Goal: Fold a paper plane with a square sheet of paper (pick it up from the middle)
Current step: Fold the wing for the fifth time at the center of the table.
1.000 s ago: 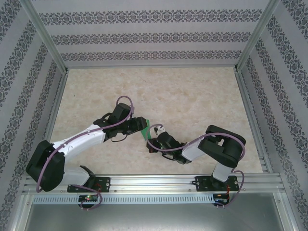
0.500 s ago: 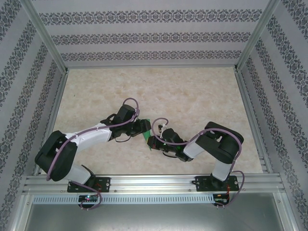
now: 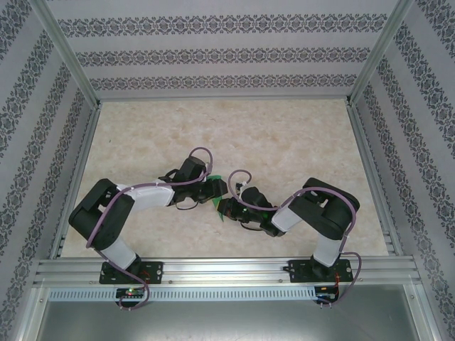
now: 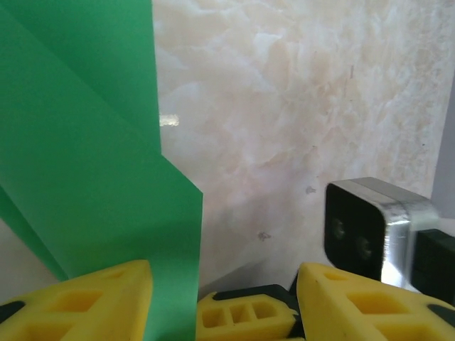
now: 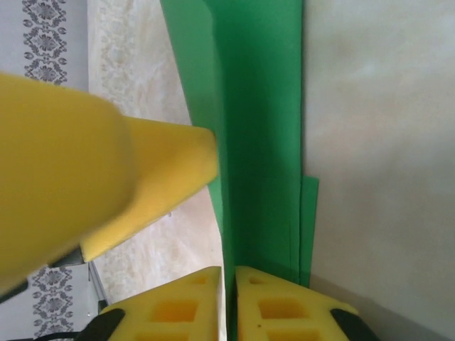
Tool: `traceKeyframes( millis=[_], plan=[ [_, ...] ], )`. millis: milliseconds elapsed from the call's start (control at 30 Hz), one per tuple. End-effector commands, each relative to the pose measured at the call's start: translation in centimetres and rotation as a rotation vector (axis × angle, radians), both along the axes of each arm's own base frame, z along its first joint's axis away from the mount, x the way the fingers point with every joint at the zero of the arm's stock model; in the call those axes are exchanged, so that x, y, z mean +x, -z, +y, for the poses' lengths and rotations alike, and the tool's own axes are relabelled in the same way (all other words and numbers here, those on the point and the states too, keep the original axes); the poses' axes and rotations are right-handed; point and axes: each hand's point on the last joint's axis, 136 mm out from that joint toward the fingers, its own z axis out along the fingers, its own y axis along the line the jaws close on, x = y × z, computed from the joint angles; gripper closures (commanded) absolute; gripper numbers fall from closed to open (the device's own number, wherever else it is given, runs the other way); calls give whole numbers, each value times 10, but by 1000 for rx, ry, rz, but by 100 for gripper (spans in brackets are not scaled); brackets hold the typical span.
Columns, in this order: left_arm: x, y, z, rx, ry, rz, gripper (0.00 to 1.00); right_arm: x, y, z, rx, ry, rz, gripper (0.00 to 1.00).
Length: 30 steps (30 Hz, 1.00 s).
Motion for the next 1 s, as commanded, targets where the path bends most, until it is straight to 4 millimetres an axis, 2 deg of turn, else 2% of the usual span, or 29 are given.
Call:
traceKeyframes(
  millis=[0,67,333,500,600,733,900,967],
  plan=[
    [13,0,-3,-3,9,-45,44,-3,25,-13,-91,30,71,84],
    [13,5,-3,4,8,-34,44,-4,26,-15,-131,29,80,78],
    [13,7,-1,12,-2,-36,45,-11,23,-21,-288,11,72,74],
    [14,1,-3,2,4,-44,45,-11,22,-30,-293,53,78,80],
    [14,-3,-3,-2,12,-53,45,-12,23,-30,-292,51,100,91],
    [14,-21,-7,-38,25,-89,42,-15,31,-35,-293,84,148,97],
    [17,-55,-5,-67,21,-173,38,-15,34,-39,-249,126,170,97],
    [17,-59,-4,-68,20,-189,37,-16,36,-39,-245,128,182,97]
  ],
)
